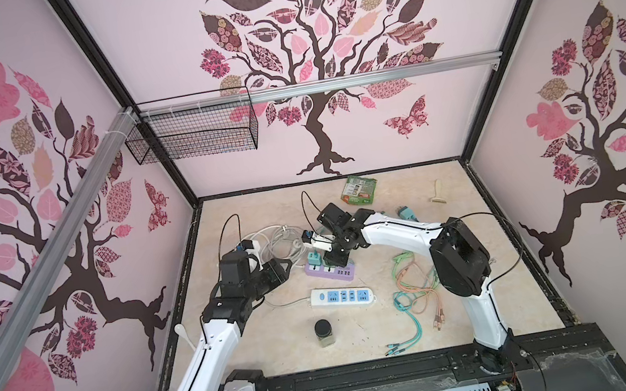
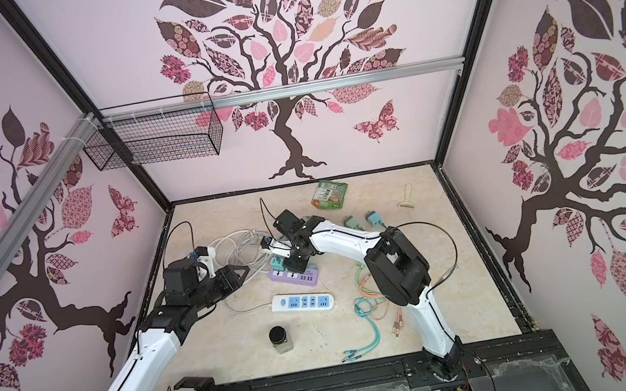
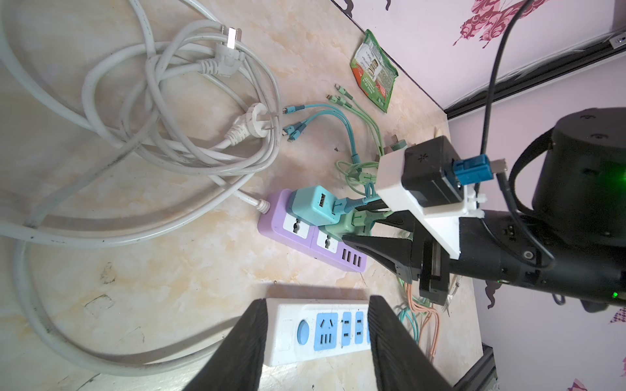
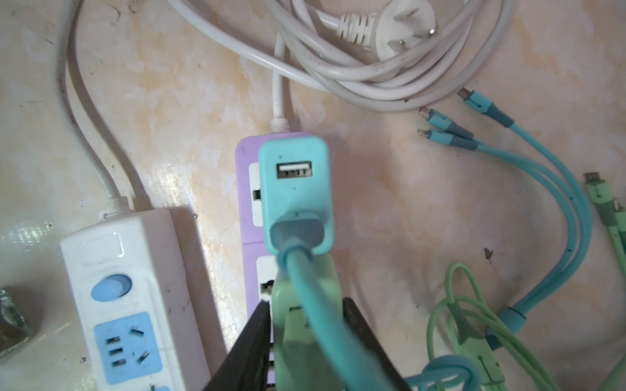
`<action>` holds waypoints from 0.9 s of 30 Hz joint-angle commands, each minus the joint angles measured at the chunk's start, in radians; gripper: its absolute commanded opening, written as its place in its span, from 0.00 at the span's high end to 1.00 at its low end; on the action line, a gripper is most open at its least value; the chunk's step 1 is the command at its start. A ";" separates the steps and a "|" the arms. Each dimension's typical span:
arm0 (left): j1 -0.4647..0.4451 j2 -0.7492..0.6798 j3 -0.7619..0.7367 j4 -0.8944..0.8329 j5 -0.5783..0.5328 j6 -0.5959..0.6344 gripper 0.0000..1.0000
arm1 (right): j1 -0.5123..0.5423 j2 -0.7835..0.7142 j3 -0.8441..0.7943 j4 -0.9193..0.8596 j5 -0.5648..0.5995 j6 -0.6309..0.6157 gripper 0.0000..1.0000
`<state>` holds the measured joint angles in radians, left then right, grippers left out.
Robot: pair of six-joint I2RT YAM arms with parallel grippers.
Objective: Insert the plug
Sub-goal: 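Push the charger prongs into the socket beside the teal charger with the right gripper, then open the right gripper and lift it off the plugged-in sage-green charger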
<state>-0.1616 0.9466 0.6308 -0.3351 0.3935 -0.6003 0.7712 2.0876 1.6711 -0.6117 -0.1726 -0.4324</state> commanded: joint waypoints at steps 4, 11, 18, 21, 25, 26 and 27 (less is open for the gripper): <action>0.005 -0.020 -0.025 -0.014 -0.007 0.020 0.49 | 0.004 -0.101 -0.026 0.022 -0.041 0.033 0.48; 0.005 -0.025 -0.022 -0.017 -0.004 0.020 0.48 | 0.004 -0.123 -0.041 -0.009 -0.031 0.049 0.38; 0.006 -0.022 -0.031 -0.013 -0.005 0.022 0.49 | 0.004 -0.168 -0.102 -0.036 -0.035 0.061 0.32; 0.006 -0.020 -0.036 -0.006 -0.006 0.019 0.48 | 0.004 -0.184 -0.131 -0.040 -0.029 0.061 0.29; 0.006 -0.022 -0.039 -0.007 -0.008 0.018 0.48 | 0.005 -0.209 -0.161 -0.045 -0.025 0.063 0.26; 0.007 -0.023 -0.038 -0.007 -0.010 0.019 0.48 | 0.004 -0.221 -0.170 -0.042 -0.024 0.065 0.26; 0.005 -0.023 -0.038 -0.005 -0.010 0.018 0.48 | 0.004 -0.230 -0.177 -0.040 -0.024 0.066 0.25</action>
<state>-0.1612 0.9337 0.6197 -0.3462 0.3927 -0.5976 0.7719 1.9354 1.5051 -0.6243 -0.1982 -0.3801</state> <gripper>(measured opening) 0.516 0.743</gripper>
